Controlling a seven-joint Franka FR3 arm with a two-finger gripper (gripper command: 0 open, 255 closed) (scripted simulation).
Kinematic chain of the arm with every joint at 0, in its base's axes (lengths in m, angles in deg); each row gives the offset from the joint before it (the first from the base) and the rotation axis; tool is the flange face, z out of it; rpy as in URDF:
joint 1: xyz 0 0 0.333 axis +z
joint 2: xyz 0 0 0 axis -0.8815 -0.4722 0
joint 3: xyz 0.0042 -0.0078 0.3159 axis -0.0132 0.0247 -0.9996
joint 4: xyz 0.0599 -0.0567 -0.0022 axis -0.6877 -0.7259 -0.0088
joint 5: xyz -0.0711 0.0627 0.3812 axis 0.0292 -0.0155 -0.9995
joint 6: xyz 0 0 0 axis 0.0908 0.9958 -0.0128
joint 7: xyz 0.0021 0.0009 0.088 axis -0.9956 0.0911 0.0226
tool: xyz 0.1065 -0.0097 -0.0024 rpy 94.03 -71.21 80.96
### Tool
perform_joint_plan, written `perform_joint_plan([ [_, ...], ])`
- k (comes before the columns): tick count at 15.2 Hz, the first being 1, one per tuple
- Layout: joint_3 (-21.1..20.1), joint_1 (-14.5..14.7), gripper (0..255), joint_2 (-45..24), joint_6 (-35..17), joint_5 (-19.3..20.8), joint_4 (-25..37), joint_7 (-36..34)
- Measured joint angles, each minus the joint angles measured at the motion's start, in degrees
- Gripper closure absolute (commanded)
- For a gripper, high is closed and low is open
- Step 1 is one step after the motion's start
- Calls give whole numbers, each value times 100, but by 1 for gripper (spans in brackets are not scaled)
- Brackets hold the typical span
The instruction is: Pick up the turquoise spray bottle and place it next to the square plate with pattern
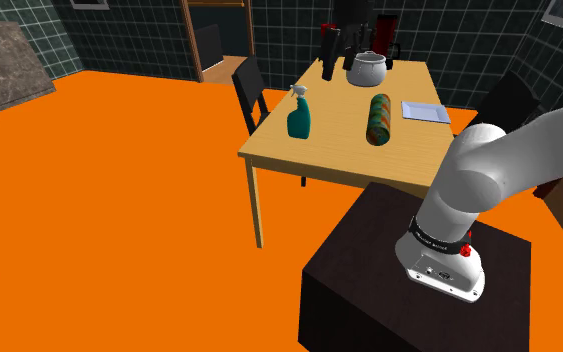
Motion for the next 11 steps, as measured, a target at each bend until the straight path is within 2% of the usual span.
perform_joint_plan([
  [5, 287, -60, 0, -388, -328, 169, 15, 384],
  [11, 855, -150, 0, -1393, -912, 412, 372, 1155],
])
